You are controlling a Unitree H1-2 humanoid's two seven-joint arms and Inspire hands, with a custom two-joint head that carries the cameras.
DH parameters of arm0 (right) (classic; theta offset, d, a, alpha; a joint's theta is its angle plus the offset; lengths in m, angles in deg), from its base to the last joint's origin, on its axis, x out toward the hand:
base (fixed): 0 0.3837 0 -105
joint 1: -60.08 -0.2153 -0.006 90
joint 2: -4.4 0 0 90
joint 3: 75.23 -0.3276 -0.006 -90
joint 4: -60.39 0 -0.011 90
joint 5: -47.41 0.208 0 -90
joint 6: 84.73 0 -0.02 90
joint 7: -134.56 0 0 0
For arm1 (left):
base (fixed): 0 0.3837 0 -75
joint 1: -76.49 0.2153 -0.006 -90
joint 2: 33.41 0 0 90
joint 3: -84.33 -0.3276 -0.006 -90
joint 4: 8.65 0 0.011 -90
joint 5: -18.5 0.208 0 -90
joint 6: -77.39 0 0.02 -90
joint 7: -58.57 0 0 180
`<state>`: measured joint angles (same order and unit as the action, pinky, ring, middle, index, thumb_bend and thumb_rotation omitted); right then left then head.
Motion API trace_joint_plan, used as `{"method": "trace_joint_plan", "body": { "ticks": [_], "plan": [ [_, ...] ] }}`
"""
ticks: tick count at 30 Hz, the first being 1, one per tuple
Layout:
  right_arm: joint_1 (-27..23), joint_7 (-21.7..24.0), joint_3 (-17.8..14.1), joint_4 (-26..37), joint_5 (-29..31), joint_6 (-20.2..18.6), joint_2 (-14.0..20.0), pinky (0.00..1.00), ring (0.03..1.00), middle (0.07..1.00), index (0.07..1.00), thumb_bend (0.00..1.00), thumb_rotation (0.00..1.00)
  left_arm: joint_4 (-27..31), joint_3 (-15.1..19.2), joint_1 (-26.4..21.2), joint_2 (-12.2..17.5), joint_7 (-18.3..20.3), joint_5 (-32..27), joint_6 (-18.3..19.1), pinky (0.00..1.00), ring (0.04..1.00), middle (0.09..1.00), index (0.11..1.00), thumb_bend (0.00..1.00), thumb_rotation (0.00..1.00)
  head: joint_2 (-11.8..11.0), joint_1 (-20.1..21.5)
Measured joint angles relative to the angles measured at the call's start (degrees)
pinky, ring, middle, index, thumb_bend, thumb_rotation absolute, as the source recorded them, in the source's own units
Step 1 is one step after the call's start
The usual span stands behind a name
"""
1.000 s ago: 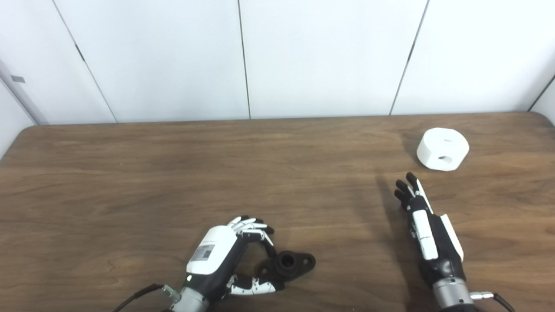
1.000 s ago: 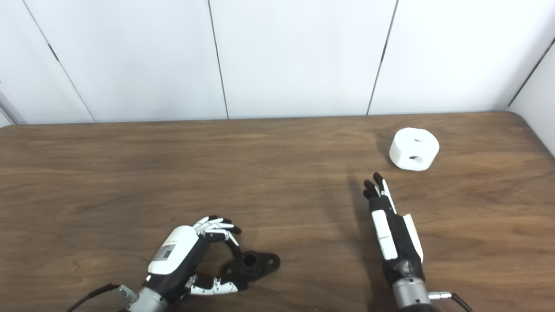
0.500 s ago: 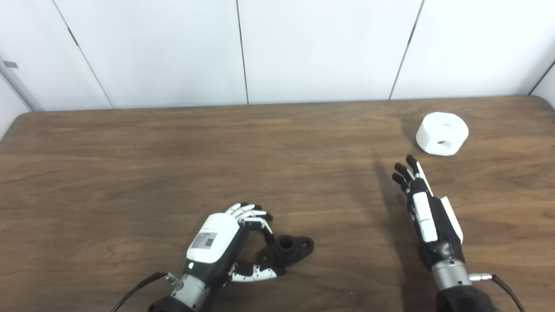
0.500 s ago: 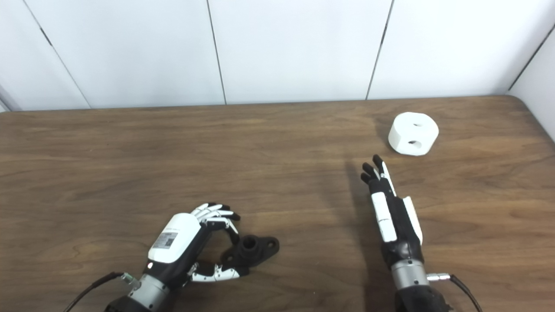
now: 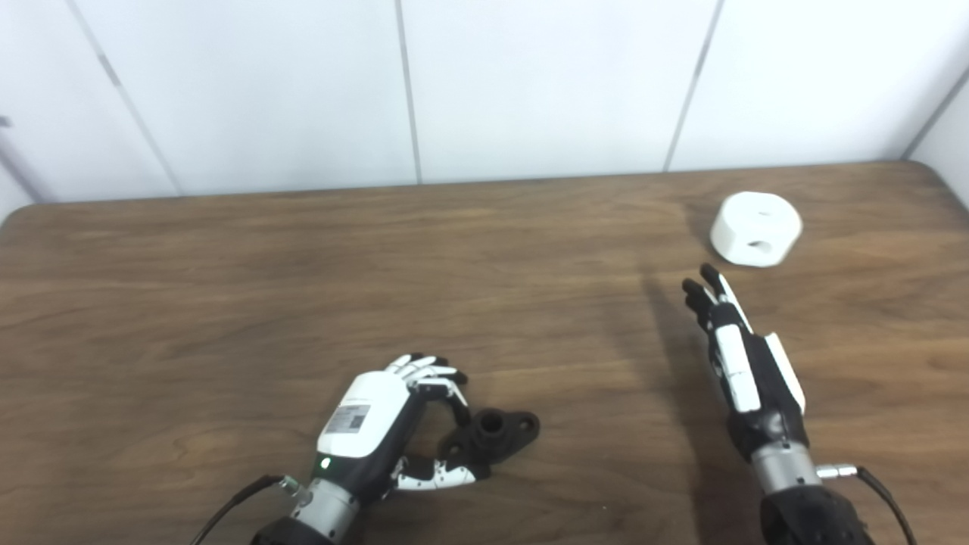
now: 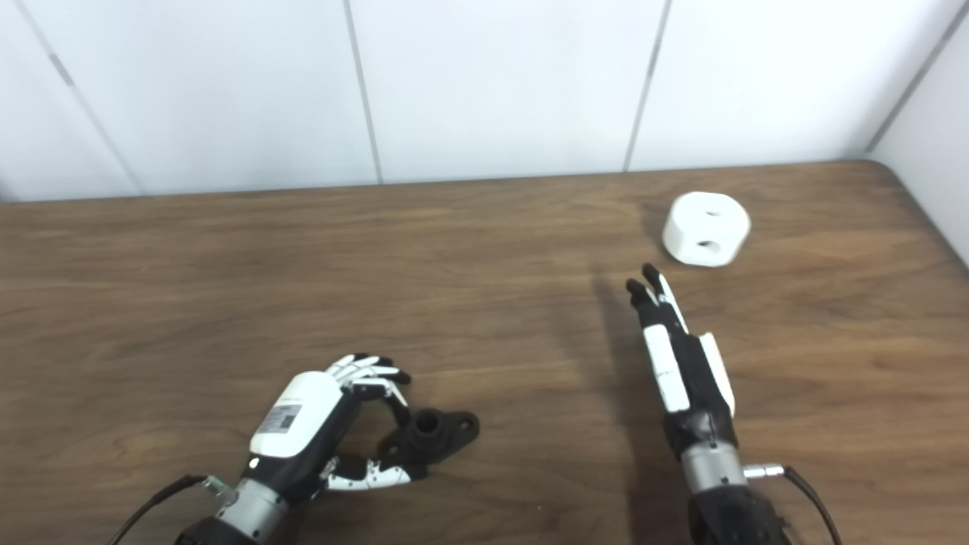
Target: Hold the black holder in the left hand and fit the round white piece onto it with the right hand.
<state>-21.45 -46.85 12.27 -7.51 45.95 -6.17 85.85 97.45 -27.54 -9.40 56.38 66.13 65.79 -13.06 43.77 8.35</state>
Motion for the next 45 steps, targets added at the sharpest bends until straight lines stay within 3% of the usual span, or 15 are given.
{"method": "trace_joint_plan", "body": {
  "ticks": [6,10,13,15,19,21,23,25,30,38,45],
  "plan": [
    [-2.4,1.3,-1.6,2.1,-0.6,-3.0,3.3,1.0,0.98,0.943,0.958,0.5,0.9,-1.2,0.2,-0.9,0.0,-0.1,-0.3,-0.8,0.91,0.85,0.773,0.486,0.52,0.05,-0.7,4.2],
    [-4.5,1.5,-1.6,2.5,-5.2,-4.9,6.6,0.98,0.963,0.937,0.931,0.54,0.88,-1.6,0.3,-1.1,0.0,-0.2,-0.4,-1.1,0.9,0.845,0.77,0.486,0.52,0.05,-1.6,6.3],
    [-5.6,1.6,-1.1,3.6,-10.1,-6.3,8.3,0.89,0.918,0.912,0.899,0.58,0.77,-2.1,0.3,-1.3,0.1,-0.7,-0.4,-1.6,0.88,0.839,0.763,0.485,0.52,0.05,-2.0,7.6],
    [-6.4,1.6,-1.2,3.7,-12.0,-6.4,9.0,0.85,0.89,0.893,0.878,0.59,0.61,-2.3,0.3,-1.5,0.1,-0.8,-0.3,-1.6,0.89,0.842,0.765,0.485,0.52,0.05,-2.5,8.6],
    [-8.9,1.9,-2.2,4.5,-13.7,-7.4,10.3,0.88,0.885,0.874,0.852,0.68,0.42,-2.5,0.3,-1.5,0.1,-1.1,-0.3,-1.9,0.88,0.835,0.761,0.485,0.52,0.05,-3.2,9.6],
    [-10.7,2.4,-3.2,5.0,-14.0,-8.6,11.3,0.85,0.865,0.864,0.847,0.7,0.37,-3.0,0.4,-1.5,0.1,-1.7,-0.3,-2.6,0.88,0.835,0.76,0.485,0.52,0.05,-3.3,9.6],
    [-12.5,2.9,-3.7,5.2,-14.8,-8.9,12.7,0.8,0.84,0.851,0.841,0.73,0.34,-3.3,0.4,-1.5,0.1,-2.2,-0.3,-3.0,0.88,0.834,0.76,0.485,0.52,0.05,-3.3,9.6],
    [-13.9,3.7,-3.7,5.2,-16.0,-9.4,14.3,0.81,0.849,0.855,0.835,0.76,0.32,-3.3,0.4,-1.4,0.1,-2.2,-0.3,-3.1,0.88,0.834,0.758,0.485,0.52,0.05,-3.7,10.4],
    [-16.7,6.3,-2.8,4.4,-20.6,-10.9,18.8,0.96,0.945,0.91,0.84,0.8,0.3,-3.4,0.4,-1.5,0.2,-2.3,-0.3,-3.2,0.88,0.83,0.754,0.485,0.52,0.05,-4.4,11.4],
    [-23.2,9.6,-0.6,-3.4,-26.4,-10.9,25.3,1.0,0.997,0.966,0.859,0.9,0.27,-3.8,-0.1,-1.8,0.6,-2.9,0.0,-3.7,0.86,0.825,0.753,0.485,0.52,0.05,-4.6,12.0],
    [-27.2,13.8,1.6,-10.6,-28.2,-12.0,28.9,1.0,1.0,1.0,0.869,0.95,0.26,-4.0,-0.4,-2.0,0.7,-3.3,0.3,-3.8,0.86,0.824,0.752,0.485,0.52,0.05,-4.8,12.1]
  ]
}}
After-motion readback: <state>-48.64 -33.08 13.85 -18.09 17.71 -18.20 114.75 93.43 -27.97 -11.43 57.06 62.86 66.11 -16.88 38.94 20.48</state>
